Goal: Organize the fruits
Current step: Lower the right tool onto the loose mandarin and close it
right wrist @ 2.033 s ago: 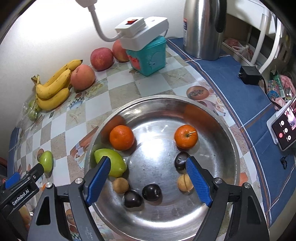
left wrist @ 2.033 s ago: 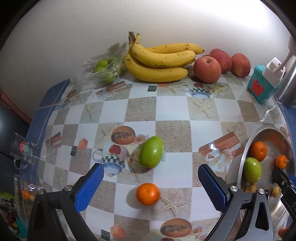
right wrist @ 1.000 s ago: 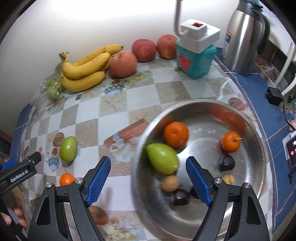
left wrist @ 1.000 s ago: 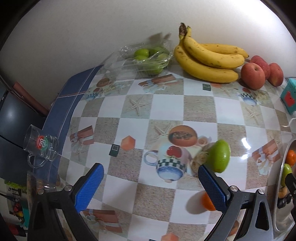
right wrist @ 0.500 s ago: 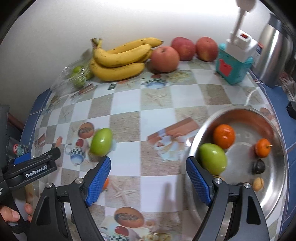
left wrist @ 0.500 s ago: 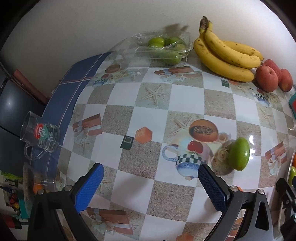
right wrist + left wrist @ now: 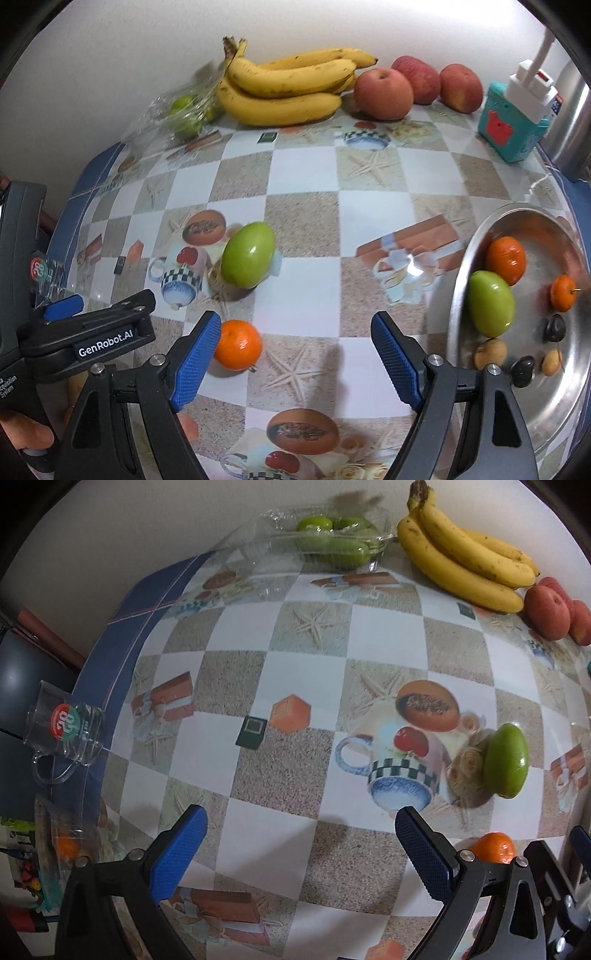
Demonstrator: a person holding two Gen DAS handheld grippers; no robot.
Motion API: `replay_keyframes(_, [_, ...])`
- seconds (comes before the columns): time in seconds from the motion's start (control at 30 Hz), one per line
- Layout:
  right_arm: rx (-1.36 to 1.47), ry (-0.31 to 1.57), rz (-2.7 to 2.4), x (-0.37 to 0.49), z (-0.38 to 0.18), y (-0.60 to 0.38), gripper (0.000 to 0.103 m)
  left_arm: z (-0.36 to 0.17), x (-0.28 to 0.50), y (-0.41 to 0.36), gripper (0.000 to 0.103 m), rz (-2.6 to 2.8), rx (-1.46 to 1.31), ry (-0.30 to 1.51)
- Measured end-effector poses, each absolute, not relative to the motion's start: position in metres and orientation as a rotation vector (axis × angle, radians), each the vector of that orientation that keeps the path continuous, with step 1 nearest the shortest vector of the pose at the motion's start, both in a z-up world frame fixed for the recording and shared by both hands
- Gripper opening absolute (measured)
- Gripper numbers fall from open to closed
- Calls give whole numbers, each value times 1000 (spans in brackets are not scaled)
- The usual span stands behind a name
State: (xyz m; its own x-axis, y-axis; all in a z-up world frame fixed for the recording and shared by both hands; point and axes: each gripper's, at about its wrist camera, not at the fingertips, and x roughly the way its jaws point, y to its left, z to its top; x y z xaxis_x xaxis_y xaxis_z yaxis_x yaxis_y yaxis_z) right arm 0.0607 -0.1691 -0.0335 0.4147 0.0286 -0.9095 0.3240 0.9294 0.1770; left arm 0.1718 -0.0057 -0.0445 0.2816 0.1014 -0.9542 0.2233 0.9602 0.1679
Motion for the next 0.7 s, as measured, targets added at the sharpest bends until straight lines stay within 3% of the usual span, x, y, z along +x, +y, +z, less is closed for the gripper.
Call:
replay_keyframes(0.47, [314, 1173, -128, 69, -46, -143, 83, -50, 174, 4, 103, -65, 298, 1304])
replay_keyframes(0.7, [281, 1188, -102, 73, -51, -130, 74, -52, 176, 7, 103, -64, 301, 1305])
